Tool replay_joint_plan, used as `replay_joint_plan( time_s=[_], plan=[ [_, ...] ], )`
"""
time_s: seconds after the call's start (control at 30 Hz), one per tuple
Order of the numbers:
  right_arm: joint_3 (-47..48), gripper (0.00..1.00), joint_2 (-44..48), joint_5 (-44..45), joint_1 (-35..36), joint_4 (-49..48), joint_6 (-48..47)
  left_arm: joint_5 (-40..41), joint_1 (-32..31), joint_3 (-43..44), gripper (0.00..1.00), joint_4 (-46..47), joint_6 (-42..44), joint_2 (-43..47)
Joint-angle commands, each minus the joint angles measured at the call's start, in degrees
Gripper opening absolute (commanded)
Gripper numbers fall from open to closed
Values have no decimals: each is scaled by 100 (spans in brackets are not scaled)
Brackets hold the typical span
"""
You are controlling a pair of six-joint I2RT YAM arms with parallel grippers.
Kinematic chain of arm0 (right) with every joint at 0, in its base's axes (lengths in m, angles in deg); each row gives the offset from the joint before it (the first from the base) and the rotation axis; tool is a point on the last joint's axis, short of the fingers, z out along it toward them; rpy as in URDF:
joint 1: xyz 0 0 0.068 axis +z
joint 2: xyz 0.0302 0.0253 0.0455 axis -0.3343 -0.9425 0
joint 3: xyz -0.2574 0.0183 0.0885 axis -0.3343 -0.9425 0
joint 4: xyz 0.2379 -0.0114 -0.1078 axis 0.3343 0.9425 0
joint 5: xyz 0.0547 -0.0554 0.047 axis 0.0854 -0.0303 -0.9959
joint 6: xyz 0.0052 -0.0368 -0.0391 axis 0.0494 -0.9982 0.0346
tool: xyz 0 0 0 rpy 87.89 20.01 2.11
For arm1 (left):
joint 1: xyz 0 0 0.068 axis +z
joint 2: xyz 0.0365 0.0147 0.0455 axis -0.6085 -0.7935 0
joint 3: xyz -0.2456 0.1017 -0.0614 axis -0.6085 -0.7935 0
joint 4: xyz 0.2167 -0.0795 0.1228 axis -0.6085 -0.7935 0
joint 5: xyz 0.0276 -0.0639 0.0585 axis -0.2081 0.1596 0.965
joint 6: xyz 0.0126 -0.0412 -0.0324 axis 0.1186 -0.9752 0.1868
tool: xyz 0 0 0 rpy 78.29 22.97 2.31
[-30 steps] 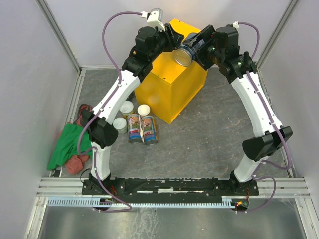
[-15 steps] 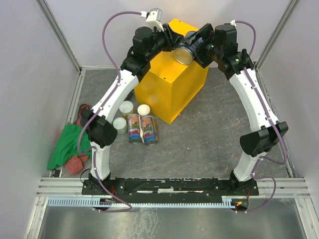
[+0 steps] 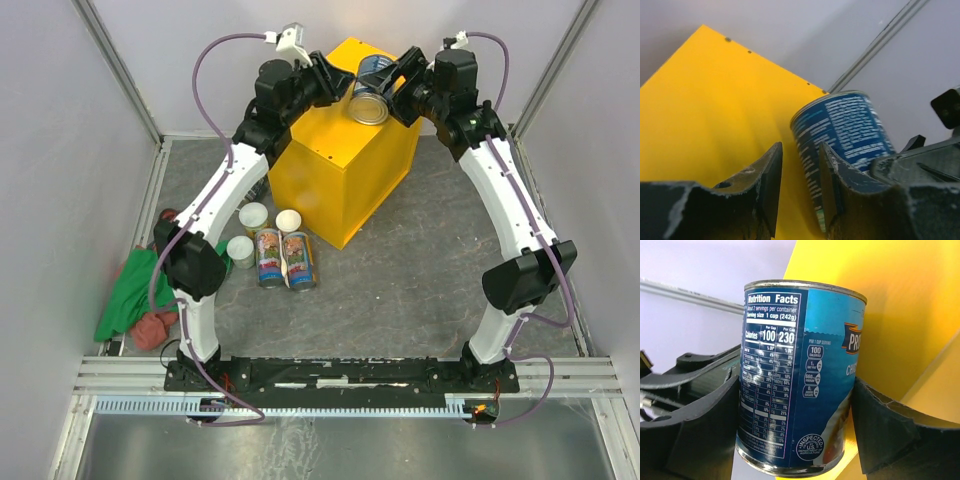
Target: Place and organize the canned foods onto the counter
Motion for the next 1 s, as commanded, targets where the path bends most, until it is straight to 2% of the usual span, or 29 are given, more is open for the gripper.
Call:
replay_joint_plan(
  time_s=[0.0, 0.23, 0.6, 0.97],
  plan=[
    [-133, 19, -20, -131, 71, -48, -1467, 22, 112, -440, 43, 168, -845, 375],
    [-662, 15, 421, -181, 77, -833, -2204, -207, 183, 258, 46, -325, -997, 55],
    [-2730, 14, 1378, 616, 441, -2691, -4338, -306, 248, 206, 46, -202, -1361, 46],
    [-4255, 14, 1439, 1470, 763, -4094, -5119, -290, 248, 53, 45, -193, -1459, 136]
  ],
)
